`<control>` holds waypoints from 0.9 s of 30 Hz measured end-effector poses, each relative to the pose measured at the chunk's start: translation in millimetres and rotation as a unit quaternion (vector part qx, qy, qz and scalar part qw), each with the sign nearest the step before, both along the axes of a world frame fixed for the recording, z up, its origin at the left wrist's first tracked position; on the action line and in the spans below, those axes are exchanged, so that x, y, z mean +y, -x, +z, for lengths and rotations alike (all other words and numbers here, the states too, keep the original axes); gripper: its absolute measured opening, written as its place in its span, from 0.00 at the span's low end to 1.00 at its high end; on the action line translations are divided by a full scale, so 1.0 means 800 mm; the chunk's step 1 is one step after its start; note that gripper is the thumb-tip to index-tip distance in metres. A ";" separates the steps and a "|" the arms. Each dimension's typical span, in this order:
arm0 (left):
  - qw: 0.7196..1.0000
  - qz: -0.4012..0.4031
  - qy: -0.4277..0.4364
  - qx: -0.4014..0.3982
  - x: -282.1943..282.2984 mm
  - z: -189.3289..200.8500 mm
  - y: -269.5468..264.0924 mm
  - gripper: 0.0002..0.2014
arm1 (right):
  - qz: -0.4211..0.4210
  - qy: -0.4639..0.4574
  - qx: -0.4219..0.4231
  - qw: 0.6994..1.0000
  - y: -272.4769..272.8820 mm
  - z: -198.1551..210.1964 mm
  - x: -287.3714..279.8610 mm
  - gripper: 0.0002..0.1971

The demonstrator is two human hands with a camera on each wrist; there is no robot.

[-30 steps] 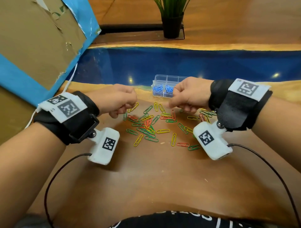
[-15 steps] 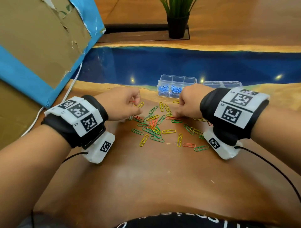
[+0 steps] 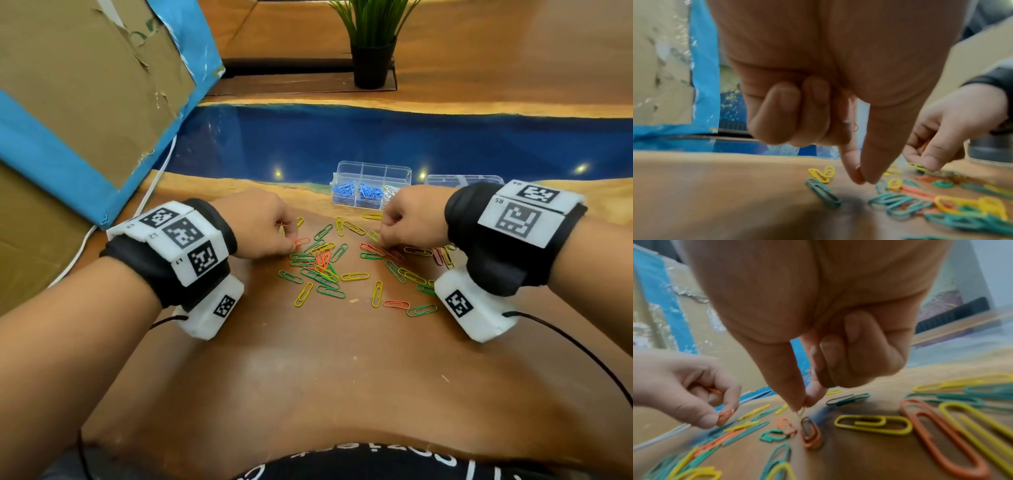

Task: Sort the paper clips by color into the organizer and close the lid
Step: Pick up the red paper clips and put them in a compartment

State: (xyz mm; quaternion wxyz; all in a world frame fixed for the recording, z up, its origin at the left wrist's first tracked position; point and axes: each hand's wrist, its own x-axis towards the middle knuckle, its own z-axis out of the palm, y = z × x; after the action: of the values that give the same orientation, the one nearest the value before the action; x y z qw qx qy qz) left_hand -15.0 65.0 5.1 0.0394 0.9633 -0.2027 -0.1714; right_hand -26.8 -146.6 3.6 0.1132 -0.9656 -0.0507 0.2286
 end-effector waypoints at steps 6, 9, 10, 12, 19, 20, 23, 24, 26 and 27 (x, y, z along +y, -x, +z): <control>0.983 0.069 0.133 0.102 -0.003 -0.005 0.002 0.09 | -0.134 -0.200 0.127 0.962 -0.008 0.001 -0.010 0.10; 0.974 0.077 0.168 0.129 -0.003 -0.008 0.000 0.08 | -0.123 -0.218 0.113 0.961 -0.011 0.000 -0.014 0.10; 0.974 0.073 0.170 0.128 -0.003 -0.008 -0.001 0.07 | -0.099 -0.205 0.100 0.968 -0.011 0.000 -0.014 0.10; 0.975 0.080 0.171 0.117 -0.002 -0.007 -0.001 0.07 | -0.064 -0.167 0.074 0.981 -0.010 0.002 -0.013 0.12; 0.917 0.200 0.281 0.200 -0.016 -0.006 -0.001 0.12 | 0.036 0.080 -0.030 0.996 0.010 0.002 0.001 0.16; 0.892 0.232 0.309 0.235 -0.020 -0.003 -0.002 0.11 | 0.035 0.082 -0.019 0.996 0.011 0.001 0.003 0.15; 0.854 0.244 0.370 0.272 -0.029 -0.003 -0.003 0.15 | 0.041 0.083 0.006 0.996 0.012 0.001 0.005 0.12; 0.854 0.237 0.381 0.264 -0.030 -0.004 -0.003 0.19 | 0.045 0.079 0.013 0.996 0.011 0.001 0.004 0.12; 0.854 0.215 0.399 0.256 -0.033 -0.006 -0.002 0.21 | 0.036 0.055 0.029 0.997 0.007 0.004 -0.001 0.11; 0.849 0.207 0.409 0.262 -0.034 -0.007 -0.002 0.21 | 0.013 0.024 0.043 0.999 0.003 0.005 -0.004 0.12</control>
State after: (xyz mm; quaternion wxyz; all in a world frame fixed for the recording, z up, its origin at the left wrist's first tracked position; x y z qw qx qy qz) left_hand -13.5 37.8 -0.2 0.5162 0.7991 -0.0323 -0.3064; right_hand -29.0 -150.1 7.6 0.0888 -0.9565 -0.0531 0.2729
